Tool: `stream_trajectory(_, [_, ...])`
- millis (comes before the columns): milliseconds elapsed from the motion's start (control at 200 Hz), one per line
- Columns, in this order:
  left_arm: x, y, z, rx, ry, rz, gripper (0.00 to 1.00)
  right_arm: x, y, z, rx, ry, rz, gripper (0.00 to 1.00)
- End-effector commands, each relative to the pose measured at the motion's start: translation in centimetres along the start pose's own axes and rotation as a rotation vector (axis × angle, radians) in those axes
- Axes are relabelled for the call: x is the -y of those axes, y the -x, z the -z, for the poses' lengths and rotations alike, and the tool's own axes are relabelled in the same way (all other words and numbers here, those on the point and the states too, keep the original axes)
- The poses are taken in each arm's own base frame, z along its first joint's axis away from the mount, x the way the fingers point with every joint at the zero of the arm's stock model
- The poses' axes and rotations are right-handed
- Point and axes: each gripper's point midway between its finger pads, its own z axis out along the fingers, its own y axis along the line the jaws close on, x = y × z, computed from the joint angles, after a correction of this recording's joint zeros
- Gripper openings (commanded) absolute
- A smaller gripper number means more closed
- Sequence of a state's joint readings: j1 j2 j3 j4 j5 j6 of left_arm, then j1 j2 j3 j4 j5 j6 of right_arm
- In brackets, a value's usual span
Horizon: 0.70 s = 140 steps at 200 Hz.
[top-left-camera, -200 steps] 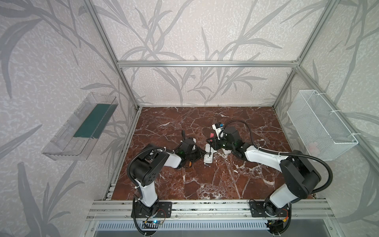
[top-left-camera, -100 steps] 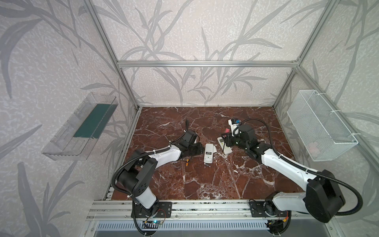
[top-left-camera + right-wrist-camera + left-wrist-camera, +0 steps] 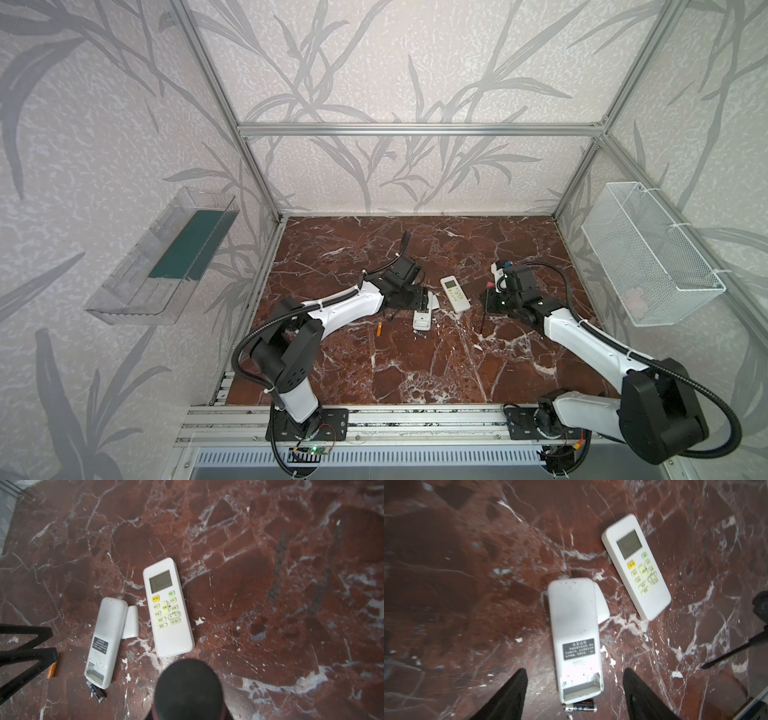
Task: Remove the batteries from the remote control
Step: 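Release the remote with the left gripper while the right gripper sets down the screwdriver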
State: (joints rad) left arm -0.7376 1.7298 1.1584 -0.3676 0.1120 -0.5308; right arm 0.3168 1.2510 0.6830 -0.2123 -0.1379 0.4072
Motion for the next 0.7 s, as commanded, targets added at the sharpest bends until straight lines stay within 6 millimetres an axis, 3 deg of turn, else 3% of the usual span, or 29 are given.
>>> stream_trajectory(0, [1.5, -1.2, -0.5, -0.047, 0.067, -0.127, 0.67, -0.1, -0.7, 0.0, -0.017, 0.027, -0.022, 0.00])
stream_trajectory(140, [4.9, -1.7, -1.2, -0.047, 0.030, -0.216, 0.54, 0.3, -1.0, -0.2, -0.026, 0.018, -0.017, 0.00])
stream_trajectory(260, [6.2, -2.4, -2.5, -0.065, -0.004, -0.220, 0.47, 0.5, -1.2, -0.2, -0.031, 0.011, -0.015, 0.00])
stream_trajectory(395, [5.9, -3.5, -4.7, -0.113, 0.005, -0.199, 0.42, 1.3, -1.9, -0.6, -0.068, -0.022, -0.021, 0.00])
stream_trajectory(550, [5.1, -3.7, -6.1, -0.125, 0.045, -0.204, 0.40, 3.8, -2.8, -1.2, -0.139, -0.106, -0.076, 0.04])
stream_trajectory(696, [4.1, -3.7, -6.7, -0.130, 0.090, -0.218, 0.39, 5.3, -3.4, -1.5, -0.228, -0.158, -0.097, 0.22])
